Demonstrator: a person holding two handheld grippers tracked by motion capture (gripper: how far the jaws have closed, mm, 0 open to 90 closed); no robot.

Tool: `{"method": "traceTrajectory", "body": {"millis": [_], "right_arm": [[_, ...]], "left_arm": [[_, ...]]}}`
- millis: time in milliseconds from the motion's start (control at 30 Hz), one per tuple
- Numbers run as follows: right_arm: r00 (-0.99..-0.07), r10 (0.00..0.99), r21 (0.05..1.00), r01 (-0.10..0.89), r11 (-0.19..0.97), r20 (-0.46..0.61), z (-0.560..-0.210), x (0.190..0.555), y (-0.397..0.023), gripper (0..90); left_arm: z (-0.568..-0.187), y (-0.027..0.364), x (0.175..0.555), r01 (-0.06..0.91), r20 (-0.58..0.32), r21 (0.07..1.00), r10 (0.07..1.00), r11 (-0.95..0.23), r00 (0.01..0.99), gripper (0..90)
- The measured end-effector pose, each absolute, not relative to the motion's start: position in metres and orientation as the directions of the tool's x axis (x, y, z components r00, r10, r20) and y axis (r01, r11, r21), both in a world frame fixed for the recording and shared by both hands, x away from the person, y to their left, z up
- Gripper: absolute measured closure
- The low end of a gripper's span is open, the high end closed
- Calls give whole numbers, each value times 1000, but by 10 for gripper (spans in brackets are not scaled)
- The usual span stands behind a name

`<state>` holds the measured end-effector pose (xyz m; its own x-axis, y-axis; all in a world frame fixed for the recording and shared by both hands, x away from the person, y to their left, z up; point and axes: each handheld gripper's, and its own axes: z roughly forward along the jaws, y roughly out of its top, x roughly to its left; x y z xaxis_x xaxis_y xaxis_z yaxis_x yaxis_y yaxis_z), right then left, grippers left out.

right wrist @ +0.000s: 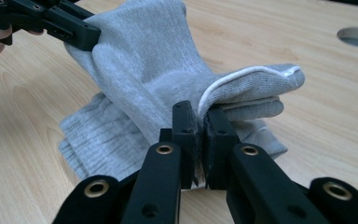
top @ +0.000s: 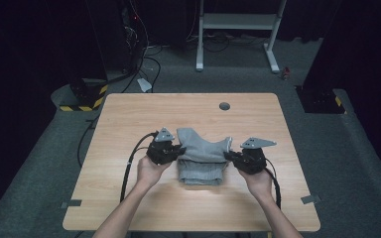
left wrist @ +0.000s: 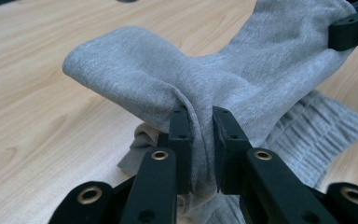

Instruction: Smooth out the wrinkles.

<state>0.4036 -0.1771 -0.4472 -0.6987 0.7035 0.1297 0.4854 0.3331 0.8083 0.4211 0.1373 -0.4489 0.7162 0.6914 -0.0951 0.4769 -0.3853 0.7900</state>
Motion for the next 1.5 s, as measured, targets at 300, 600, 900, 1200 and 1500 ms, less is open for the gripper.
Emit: {"method": "traceTrajectory", "body": {"millis": [300, 600, 900, 1200, 1500], "right_arm": [[-701, 698, 791, 507, 343, 146, -462, 398, -176, 849], [-701, 698, 744, 544, 387, 149, -481, 389, -176, 843], [-685, 715, 709, 575, 409, 143, -496, 387, -171, 842], [-665, 738, 691, 587, 421, 115, -501, 402, -171, 842], [-635, 768, 693, 592, 412, 86, -501, 427, -173, 842]], "left_arm": [[-463, 137, 415, 505, -117, 770, 691, -391, 713, 790], [-479, 135, 406, 543, -143, 733, 688, -409, 711, 786], [-490, 131, 402, 549, -133, 725, 697, -416, 705, 786], [-496, 126, 413, 567, -153, 733, 722, -375, 675, 786], [-495, 119, 429, 572, -128, 733, 751, -368, 648, 785]]}}
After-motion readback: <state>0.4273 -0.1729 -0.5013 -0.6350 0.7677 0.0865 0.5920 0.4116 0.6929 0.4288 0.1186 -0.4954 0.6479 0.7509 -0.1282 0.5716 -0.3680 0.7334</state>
